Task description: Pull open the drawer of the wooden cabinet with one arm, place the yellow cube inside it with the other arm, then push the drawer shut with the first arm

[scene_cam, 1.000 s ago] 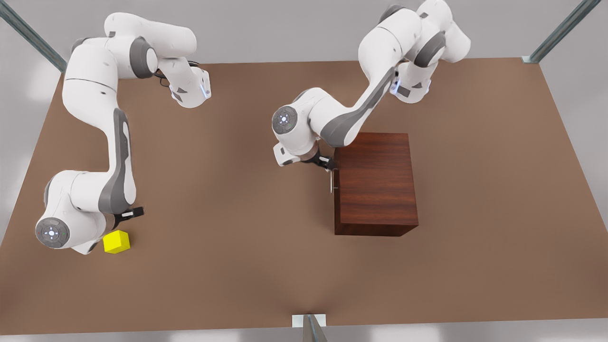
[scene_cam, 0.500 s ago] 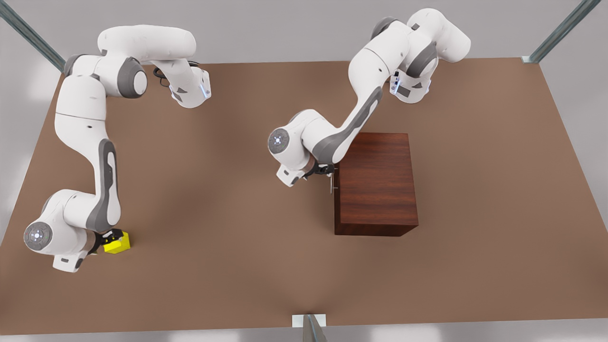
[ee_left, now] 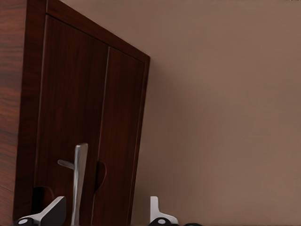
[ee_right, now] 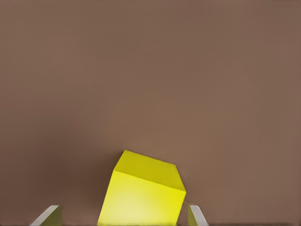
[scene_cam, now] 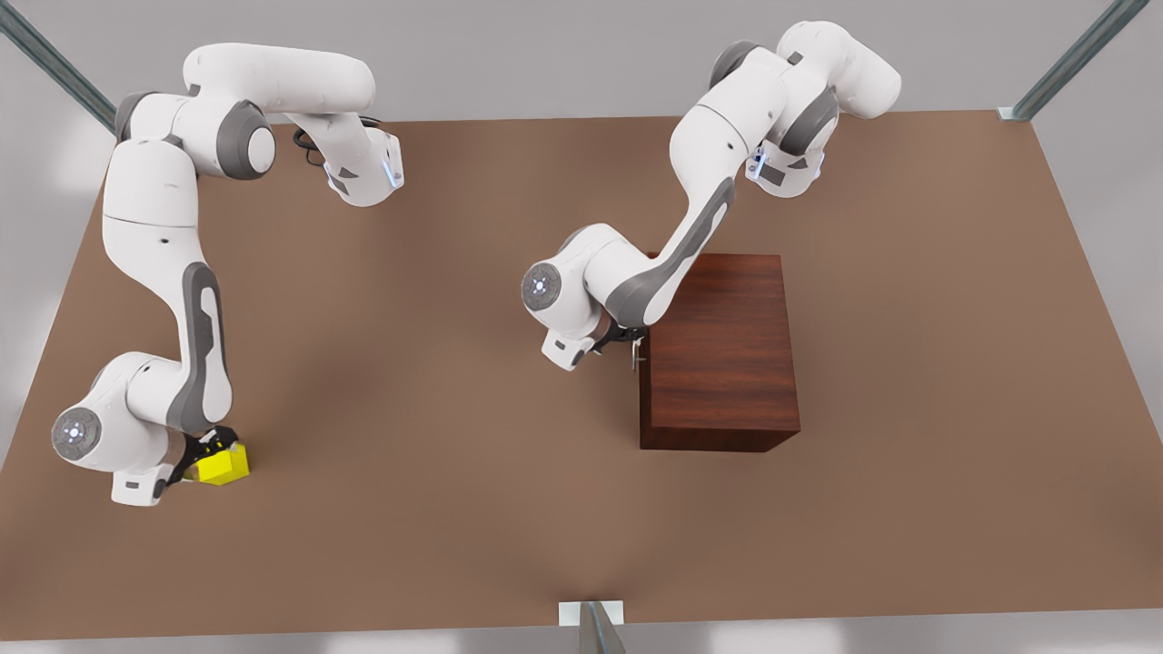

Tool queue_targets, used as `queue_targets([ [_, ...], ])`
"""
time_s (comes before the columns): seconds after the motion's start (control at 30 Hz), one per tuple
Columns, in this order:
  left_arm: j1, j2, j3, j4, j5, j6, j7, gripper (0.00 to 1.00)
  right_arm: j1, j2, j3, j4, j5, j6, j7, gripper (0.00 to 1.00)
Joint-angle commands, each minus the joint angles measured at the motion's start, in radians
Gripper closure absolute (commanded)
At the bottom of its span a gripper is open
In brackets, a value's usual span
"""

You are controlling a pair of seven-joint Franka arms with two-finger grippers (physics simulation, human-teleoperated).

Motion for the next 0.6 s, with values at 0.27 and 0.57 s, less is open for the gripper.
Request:
queue_targets([
  [0.27,0.000,0.017,-0.005,0.009,-0.005,0.035,-0.069,0.10,-0.007,0.013,-0.002,0.000,-0.002,0.008,0.086,0.00],
  [0.57,-0.029,0.023,-0.006,0.029,-0.028,0.042,-0.086,0.09,-0.016,0.032,-0.002,0.002,0.004,0.025,0.088,0.00],
])
